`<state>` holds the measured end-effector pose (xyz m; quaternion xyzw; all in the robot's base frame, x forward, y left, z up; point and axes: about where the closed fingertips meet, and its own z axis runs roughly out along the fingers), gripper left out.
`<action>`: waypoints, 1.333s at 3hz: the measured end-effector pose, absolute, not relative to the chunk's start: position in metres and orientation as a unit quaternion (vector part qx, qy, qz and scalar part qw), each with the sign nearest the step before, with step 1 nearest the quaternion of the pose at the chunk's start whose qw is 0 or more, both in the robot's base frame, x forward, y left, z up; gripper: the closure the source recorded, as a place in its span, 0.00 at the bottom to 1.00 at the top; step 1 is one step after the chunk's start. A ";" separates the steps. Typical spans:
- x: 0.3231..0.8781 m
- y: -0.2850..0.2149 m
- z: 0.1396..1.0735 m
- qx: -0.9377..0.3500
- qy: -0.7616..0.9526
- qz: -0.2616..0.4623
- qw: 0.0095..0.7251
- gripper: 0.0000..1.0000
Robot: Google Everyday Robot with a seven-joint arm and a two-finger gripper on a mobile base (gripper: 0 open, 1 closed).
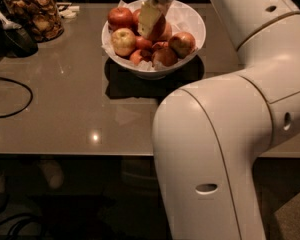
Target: Pick apple from white bowl
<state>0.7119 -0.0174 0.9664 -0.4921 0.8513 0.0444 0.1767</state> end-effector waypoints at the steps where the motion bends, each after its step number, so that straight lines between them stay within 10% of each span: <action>1: 0.702 -0.019 1.005 -0.493 0.844 0.047 0.207 1.00; 4: 0.660 -0.021 1.101 -0.529 0.793 0.063 0.297 1.00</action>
Offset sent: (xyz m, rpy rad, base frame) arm -0.0632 -0.0344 0.1398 -0.0034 0.0231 0.0929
